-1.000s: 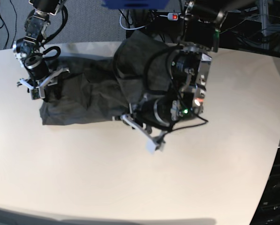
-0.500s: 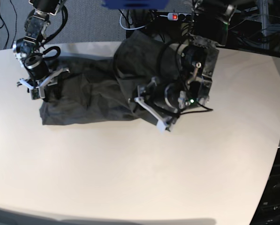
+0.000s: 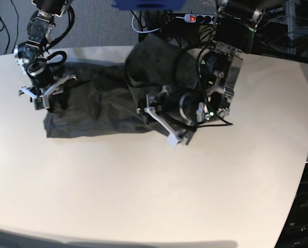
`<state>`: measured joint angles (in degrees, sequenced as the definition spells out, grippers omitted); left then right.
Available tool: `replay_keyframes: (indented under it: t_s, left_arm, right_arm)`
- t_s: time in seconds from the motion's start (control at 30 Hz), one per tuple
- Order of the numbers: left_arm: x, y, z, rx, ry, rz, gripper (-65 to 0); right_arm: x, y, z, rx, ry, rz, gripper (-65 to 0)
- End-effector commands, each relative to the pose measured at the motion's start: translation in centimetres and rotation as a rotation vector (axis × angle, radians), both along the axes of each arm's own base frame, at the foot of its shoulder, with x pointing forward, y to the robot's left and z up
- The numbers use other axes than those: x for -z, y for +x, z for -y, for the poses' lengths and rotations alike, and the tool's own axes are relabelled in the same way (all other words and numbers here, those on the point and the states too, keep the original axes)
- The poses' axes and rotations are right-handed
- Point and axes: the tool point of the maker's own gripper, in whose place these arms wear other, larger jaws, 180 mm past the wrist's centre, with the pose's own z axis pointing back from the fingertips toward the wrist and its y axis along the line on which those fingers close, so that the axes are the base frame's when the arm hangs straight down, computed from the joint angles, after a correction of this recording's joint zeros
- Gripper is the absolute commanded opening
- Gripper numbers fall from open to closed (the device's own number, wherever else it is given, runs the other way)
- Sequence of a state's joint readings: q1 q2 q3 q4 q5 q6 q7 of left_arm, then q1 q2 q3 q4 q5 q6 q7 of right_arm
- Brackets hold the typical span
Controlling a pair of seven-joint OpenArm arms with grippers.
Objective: Fold the T-shirt properly
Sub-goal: 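Grasp the folded shirt edge with the left gripper and lift slightly, then hold the shirt edge with the left gripper and adjust its position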
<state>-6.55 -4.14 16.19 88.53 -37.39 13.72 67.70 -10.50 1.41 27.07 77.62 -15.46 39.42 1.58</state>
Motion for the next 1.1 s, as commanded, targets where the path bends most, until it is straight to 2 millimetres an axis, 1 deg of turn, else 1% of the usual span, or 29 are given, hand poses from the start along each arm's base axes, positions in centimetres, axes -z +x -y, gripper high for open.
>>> replay_keyframes:
  t_s: [0.0,0.17,0.27,0.4,0.57,0.63,0.7,0.9,1.07]
  left_arm:
    - [-1.1,0.9,0.1,0.002,-0.015,0.034,-34.0]
    - [-1.0,0.9,-0.1,0.003,-0.008,0.033,-34.0]
    - [-0.7,0.9,-0.9,0.001,0.010,0.033,-34.0]
    - [-0.6,0.9,-1.0,-0.001,0.015,0.031,-34.0]
    - [1.0,0.5,-1.4,-0.011,0.032,-0.015,-34.0]
    - [1.2,0.3,-1.3,-0.007,0.033,-0.023,-34.0]
    - [1.3,-0.1,-0.8,0.019,0.038,-0.022,-34.0]
    - [0.7,0.3,0.0,0.042,0.035,-0.003,-34.0]
    - [0.5,0.4,0.1,0.041,0.032,0.003,-34.0]
  right_arm:
    - [1.8,-1.7,0.5,-0.018,-0.052,-0.118,-41.1]
    - [1.8,-1.6,0.5,-0.018,-0.052,-0.117,-41.1]
    - [1.8,-1.6,0.5,-0.018,-0.052,-0.117,-41.1]
    - [1.8,-1.7,0.5,-0.018,-0.052,-0.118,-41.1]
    - [1.8,-1.7,0.5,-0.018,-0.052,-0.118,-41.1]
    - [1.9,-1.8,0.5,-0.018,-0.052,-0.121,-41.1]
    - [1.9,-1.9,0.4,-0.017,-0.051,-0.122,-41.1]
    - [1.9,-1.9,0.4,-0.017,-0.051,-0.122,-41.1]
    - [2.0,-1.9,0.4,-0.017,-0.051,-0.123,-41.1]
